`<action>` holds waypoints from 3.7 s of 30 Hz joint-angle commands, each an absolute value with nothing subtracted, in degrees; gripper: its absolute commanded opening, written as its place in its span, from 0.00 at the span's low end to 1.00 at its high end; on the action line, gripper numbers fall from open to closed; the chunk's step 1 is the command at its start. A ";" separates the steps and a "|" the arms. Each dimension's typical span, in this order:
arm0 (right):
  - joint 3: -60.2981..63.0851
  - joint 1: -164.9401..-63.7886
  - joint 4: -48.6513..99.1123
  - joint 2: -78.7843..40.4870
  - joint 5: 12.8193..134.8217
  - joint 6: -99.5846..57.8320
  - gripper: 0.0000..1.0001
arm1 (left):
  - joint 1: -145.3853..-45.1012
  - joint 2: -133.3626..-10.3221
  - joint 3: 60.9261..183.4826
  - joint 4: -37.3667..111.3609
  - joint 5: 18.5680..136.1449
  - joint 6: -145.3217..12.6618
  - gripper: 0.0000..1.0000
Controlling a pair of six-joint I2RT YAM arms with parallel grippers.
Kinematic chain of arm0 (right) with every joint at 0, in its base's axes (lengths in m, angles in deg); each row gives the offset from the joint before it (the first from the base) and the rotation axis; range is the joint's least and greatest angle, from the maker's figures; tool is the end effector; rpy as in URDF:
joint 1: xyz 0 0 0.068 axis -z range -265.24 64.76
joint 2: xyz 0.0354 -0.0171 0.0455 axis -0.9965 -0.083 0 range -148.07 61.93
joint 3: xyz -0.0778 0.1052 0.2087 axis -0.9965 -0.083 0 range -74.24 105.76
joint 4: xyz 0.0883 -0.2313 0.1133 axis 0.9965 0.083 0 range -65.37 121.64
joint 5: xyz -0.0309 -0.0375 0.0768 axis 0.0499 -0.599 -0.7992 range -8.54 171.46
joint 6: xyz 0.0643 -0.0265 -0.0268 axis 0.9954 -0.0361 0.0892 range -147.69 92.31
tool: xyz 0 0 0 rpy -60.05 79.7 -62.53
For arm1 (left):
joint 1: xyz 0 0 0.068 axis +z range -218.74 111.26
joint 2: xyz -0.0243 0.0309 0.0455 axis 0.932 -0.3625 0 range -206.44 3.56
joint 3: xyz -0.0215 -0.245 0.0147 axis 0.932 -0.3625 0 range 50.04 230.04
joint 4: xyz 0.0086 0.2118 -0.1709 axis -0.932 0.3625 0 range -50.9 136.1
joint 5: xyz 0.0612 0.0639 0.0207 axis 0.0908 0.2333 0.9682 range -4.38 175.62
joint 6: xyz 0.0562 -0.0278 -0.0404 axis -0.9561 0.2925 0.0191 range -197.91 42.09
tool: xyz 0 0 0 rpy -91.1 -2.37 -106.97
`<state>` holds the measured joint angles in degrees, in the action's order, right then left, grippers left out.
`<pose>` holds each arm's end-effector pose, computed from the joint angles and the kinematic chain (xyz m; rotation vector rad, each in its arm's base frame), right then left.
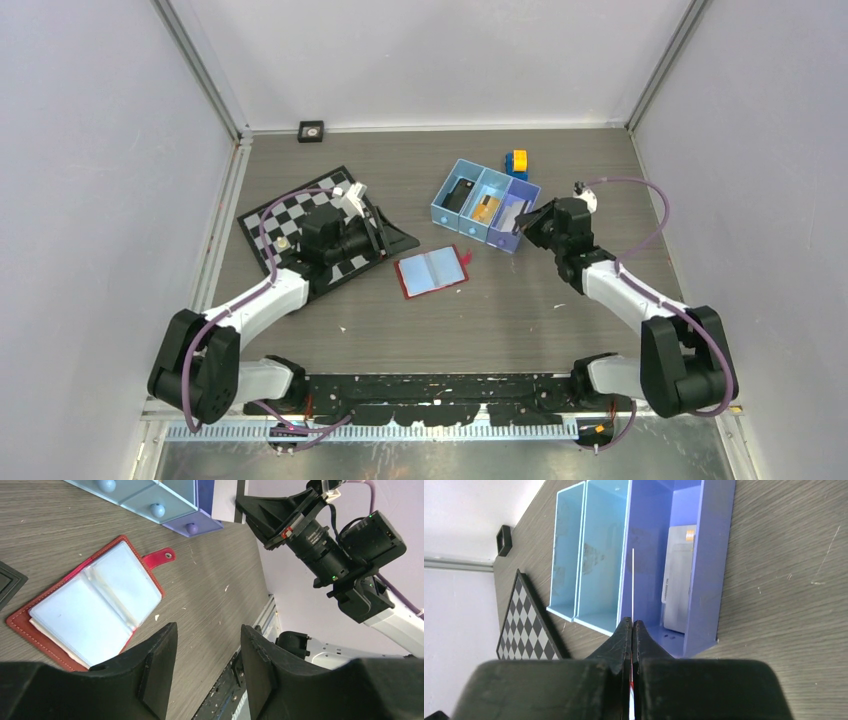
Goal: Take the credit cards out of the card holder
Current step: Place the credit card in the storage box, then pick up the card holder from the center of the board.
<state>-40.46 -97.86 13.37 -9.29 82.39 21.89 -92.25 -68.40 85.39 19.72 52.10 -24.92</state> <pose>0.2993 0.0660 0.1689 0.6734 1.9817 0.6588 0.2695 -0.1550 0.1963 -0.0815 2.0919 -1.4156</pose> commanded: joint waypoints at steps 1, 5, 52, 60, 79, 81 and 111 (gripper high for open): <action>-36.44 -97.31 10.42 -11.50 85.88 20.24 0.01 | -92.30 -66.54 86.86 20.12 53.33 -26.76 0.51; -34.83 -96.87 9.29 -13.47 85.77 20.01 0.00 | -92.34 -66.23 86.82 20.12 53.49 -26.83 0.51; -37.04 -95.73 11.32 -7.26 75.08 23.44 0.67 | -92.30 -64.04 88.26 31.17 61.76 -32.55 0.55; -32.35 -109.95 26.48 -4.47 82.06 13.38 0.69 | -92.38 -56.08 86.76 44.06 68.13 -41.23 0.56; -30.98 -124.45 31.83 -13.73 86.01 5.01 0.74 | -92.87 -54.84 78.95 37.10 67.07 -39.50 0.53; -30.52 -125.04 32.02 -14.80 86.50 4.77 0.73 | -92.86 -54.95 78.67 35.98 66.47 -38.88 0.53; -22.68 -127.32 33.97 -27.03 100.14 3.20 0.59 | -92.94 -63.55 79.78 31.51 62.16 -36.24 0.52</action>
<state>-26.58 -127.24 36.51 -23.76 92.88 3.88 -92.69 -63.72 78.04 34.41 63.18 -36.28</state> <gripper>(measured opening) 0.588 0.522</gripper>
